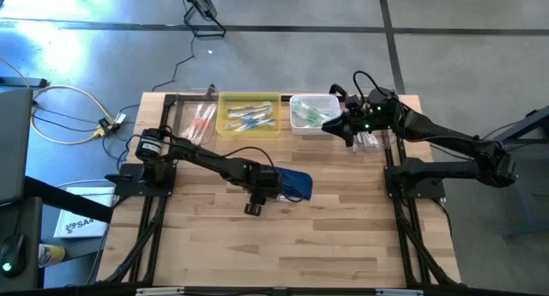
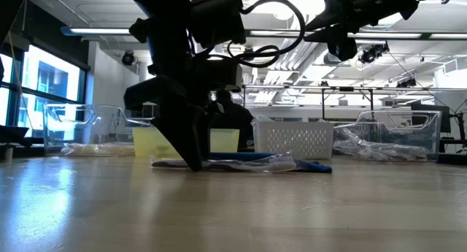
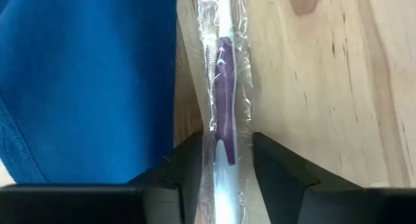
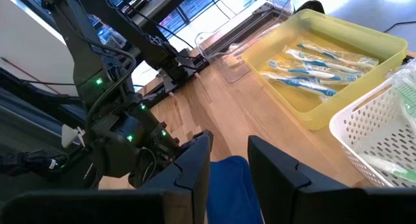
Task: Pick & Place Toothbrushes
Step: Put the violet toothbrush into the right transparent bin
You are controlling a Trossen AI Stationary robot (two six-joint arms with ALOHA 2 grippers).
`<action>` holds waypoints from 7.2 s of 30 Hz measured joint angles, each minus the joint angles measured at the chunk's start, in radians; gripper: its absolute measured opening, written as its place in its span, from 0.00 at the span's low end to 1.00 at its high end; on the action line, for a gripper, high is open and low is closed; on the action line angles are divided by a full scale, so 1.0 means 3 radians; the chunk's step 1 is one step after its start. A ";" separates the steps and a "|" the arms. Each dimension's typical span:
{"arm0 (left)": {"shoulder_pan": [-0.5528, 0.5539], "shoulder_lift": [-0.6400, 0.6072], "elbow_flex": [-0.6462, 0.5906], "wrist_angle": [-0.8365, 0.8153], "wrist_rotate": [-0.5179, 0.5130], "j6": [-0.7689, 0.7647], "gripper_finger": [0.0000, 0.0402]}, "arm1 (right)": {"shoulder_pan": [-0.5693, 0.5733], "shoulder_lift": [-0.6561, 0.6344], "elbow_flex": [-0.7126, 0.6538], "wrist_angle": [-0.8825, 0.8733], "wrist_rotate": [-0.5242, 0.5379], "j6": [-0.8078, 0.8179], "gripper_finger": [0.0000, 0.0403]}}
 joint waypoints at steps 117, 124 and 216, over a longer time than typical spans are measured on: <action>0.1433 -0.0008 0.3008 0.0308 0.1894 -0.0169 0.04 | 0.0761 -0.0471 0.0000 0.1709 0.1108 -0.1050 0.61; 0.1362 0.0054 0.3006 0.0299 0.1812 -0.0144 0.04 | 0.0827 -0.0396 0.0000 0.1752 0.1128 -0.1048 0.53; 0.1879 -0.0006 0.3104 -0.0052 0.2676 0.0115 0.46 | -0.0861 0.0599 -0.0001 -0.1594 0.2515 0.0539 0.04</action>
